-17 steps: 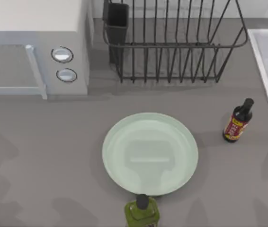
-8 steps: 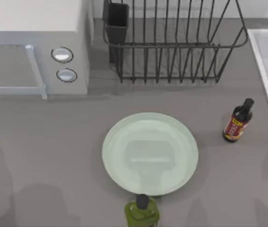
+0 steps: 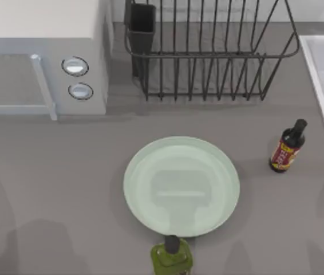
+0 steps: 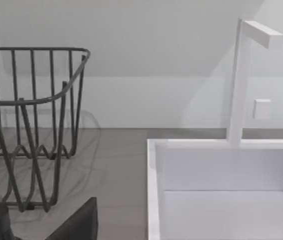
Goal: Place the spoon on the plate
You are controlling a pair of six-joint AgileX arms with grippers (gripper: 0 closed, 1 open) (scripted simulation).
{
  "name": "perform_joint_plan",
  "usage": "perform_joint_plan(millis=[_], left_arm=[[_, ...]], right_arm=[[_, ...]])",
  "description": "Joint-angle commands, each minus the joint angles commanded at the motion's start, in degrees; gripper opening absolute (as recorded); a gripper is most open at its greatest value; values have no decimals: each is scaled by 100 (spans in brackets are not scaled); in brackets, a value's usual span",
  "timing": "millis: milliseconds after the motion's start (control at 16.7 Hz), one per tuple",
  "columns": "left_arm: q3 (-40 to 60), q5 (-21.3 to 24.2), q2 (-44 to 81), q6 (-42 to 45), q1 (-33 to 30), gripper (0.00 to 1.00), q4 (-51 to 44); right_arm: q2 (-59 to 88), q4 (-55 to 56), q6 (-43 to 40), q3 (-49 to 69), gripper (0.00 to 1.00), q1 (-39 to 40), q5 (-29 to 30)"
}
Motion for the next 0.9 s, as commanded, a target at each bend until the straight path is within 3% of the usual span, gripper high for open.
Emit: perform_joint_plan(millis=[480, 840, 900], left_arm=[[-1140, -1, 1045, 35, 23, 100, 2237], [-1294, -1, 1183, 41, 25, 100, 2487], [-1294, -1, 1183, 41, 25, 92, 2487]], right_arm=[[0, 0, 0, 0, 100, 0, 0], [0, 0, 0, 0, 100, 0, 0], [0, 0, 0, 0, 100, 0, 0]])
